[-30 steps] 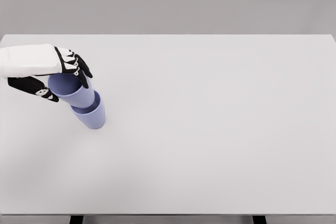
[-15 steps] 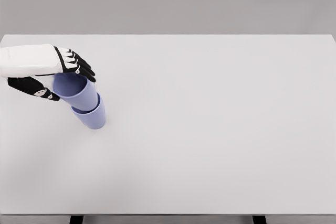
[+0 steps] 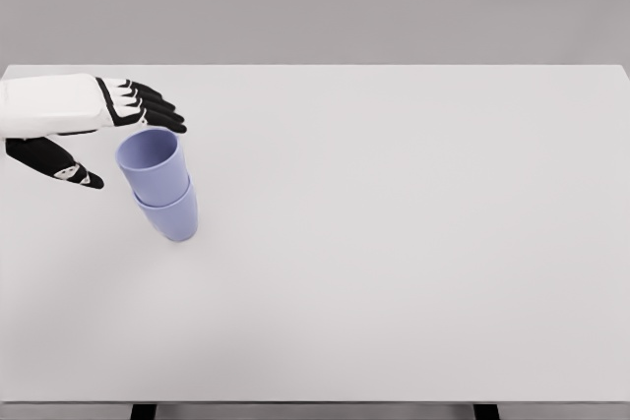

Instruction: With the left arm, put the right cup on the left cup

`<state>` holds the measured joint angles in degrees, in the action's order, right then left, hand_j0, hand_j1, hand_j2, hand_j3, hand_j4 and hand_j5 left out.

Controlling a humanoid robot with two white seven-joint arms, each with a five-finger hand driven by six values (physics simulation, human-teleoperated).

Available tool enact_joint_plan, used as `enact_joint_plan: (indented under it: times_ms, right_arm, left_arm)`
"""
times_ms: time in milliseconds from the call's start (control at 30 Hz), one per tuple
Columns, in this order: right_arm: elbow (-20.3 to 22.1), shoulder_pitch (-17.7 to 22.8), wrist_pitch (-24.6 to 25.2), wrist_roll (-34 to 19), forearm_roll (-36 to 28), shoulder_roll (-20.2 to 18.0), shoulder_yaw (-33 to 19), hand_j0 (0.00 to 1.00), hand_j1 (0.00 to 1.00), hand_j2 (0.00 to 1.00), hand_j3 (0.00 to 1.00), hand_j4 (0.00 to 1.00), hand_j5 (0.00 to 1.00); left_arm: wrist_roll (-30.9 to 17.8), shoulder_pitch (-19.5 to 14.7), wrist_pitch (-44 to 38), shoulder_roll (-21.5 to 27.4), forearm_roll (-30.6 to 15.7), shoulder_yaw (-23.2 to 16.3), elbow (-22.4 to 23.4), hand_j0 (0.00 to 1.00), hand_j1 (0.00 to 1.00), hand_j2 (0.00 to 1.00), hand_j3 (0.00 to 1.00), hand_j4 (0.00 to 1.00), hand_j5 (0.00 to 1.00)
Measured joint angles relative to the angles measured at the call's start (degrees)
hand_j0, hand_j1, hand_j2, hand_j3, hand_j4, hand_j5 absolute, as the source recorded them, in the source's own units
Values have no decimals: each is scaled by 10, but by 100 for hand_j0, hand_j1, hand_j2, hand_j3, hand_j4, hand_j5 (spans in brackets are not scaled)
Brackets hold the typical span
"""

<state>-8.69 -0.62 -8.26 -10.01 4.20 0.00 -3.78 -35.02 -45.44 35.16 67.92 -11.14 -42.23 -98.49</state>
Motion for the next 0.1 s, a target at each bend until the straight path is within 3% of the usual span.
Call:
enact_joint_plan:
  times_ms: [100]
  right_arm:
    - [0,0,0,0,0,0,0,100,100,100,100,100,100]
  left_arm:
    - [0,0,0,-1,-3,0,-1,100,100,100,100,100,100]
